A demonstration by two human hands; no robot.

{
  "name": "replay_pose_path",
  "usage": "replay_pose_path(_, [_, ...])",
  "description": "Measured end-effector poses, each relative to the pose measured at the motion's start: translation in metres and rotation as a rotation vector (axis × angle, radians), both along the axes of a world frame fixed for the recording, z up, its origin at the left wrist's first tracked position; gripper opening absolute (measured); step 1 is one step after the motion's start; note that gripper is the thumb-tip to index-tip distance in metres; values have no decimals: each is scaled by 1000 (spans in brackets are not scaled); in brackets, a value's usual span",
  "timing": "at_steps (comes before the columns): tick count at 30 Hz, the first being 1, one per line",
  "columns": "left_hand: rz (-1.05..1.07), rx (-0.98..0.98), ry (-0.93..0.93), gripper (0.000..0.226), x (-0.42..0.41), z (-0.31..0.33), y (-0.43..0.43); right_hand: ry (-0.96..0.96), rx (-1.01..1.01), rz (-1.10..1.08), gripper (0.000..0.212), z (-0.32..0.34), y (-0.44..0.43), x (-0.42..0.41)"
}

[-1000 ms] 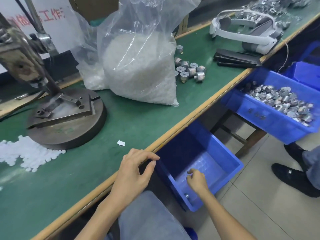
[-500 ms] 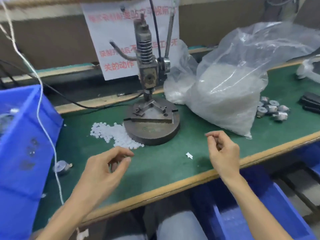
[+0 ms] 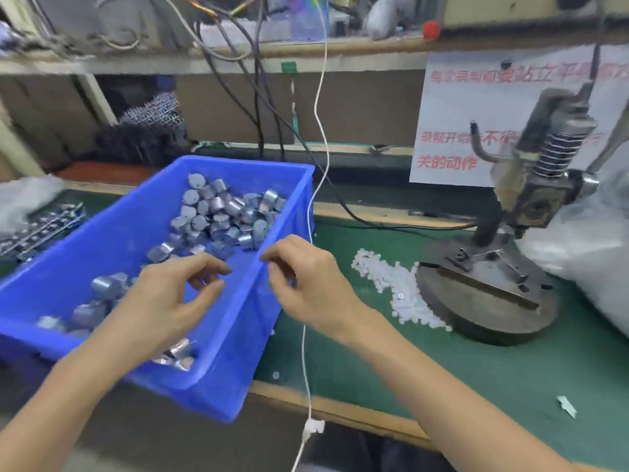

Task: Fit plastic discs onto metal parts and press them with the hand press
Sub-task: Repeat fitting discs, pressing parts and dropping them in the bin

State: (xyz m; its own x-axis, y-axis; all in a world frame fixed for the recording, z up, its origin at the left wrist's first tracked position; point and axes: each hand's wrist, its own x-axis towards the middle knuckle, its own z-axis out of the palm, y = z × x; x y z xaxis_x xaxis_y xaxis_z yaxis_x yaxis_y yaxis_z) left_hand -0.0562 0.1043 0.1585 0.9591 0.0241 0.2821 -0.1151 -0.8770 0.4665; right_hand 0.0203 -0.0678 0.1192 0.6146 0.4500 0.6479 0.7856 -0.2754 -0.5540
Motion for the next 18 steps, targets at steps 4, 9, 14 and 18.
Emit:
replay_pose_path(4, [19, 215, 223, 24, 18, -20, 39, -11, -291, 40, 17, 16, 53, 19])
replay_pose_path(9, [-59, 539, 823, 36, 53, -32, 67, 25, -735, 43, 19, 29, 83, 45])
replay_pose_path(14, [-237, 614, 1139, 24, 62, -47, 63, 57, -790, 56, 19, 22, 88, 47])
replay_pose_path(18, [-292, 619, 1179, 38, 63, -46, 66, 60, -766, 43, 19, 21, 87, 46])
